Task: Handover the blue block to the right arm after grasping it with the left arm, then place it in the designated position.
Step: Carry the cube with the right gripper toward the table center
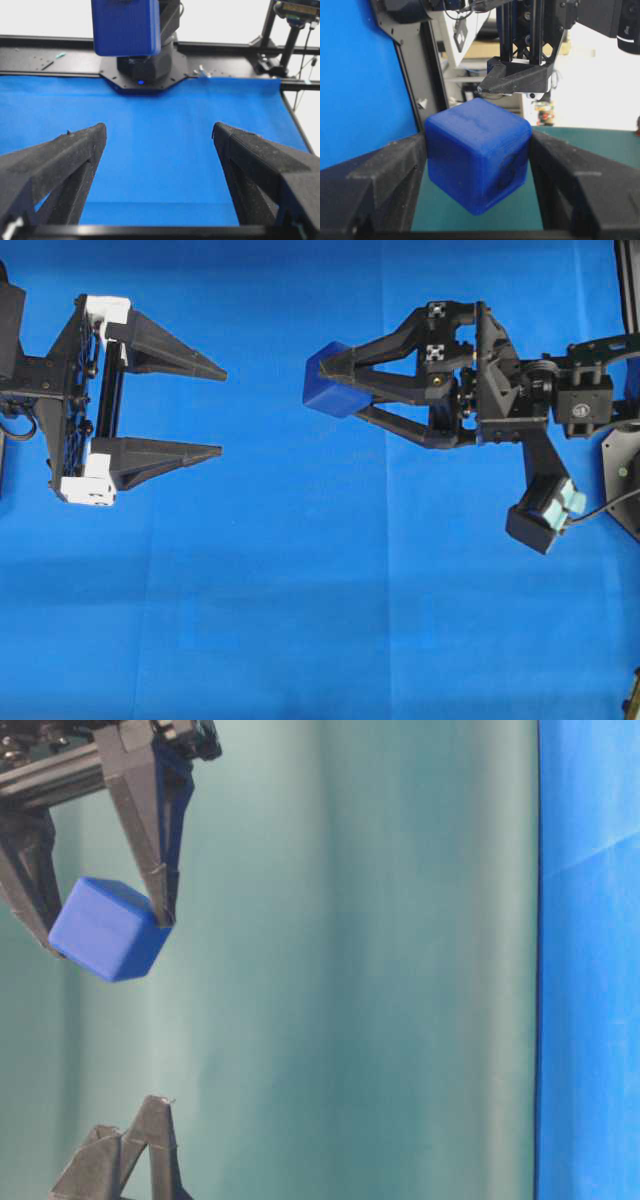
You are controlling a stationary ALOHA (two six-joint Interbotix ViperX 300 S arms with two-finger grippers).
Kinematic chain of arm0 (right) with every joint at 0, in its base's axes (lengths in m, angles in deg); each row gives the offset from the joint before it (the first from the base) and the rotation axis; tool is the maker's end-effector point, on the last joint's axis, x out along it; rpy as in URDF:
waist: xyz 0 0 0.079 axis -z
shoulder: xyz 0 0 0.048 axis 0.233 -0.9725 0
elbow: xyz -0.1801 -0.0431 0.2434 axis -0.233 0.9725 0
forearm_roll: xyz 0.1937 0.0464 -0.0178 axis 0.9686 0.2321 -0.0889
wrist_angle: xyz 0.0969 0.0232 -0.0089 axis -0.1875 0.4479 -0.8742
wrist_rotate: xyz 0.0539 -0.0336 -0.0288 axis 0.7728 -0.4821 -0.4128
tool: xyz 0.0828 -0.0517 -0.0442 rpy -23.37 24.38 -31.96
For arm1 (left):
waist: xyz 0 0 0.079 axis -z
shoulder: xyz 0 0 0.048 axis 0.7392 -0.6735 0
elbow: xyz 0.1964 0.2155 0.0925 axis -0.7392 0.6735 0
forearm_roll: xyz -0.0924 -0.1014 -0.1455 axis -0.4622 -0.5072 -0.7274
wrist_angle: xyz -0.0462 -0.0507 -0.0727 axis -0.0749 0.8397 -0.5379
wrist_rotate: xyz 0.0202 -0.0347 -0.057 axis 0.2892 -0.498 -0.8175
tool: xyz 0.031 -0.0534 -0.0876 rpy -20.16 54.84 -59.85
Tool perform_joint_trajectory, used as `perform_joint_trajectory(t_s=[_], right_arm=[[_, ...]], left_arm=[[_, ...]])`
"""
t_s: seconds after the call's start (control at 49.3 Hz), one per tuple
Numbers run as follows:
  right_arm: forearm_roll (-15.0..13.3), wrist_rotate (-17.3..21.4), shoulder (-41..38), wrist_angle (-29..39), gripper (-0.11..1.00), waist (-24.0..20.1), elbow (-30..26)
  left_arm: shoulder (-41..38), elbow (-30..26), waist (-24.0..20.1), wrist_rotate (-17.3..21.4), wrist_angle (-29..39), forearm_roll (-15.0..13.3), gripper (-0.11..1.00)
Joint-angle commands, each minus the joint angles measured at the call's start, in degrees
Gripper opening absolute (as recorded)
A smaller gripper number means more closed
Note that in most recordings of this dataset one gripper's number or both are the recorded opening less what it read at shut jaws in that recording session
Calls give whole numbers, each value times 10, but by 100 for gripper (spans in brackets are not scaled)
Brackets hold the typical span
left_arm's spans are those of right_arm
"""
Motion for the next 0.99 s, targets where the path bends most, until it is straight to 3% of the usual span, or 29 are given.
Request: perform_joint_trajectory(t_s=[0.0,0.304,0.71,0.831,0.973], right_arm=[[20,32,15,-1,56,-4,-4],[96,250,40,-1,56,-4,1],[102,560,68,21,56,-5,11],[102,615,68,39,56,-5,10],[102,629,68,43,56,-5,10]], left_arm=[[15,-7,1,1,-3,0,93],[15,-7,1,1,-3,0,93],[15,-7,1,2,-2,0,93],[15,-7,1,2,-2,0,93],[15,-7,1,2,-2,0,93]])
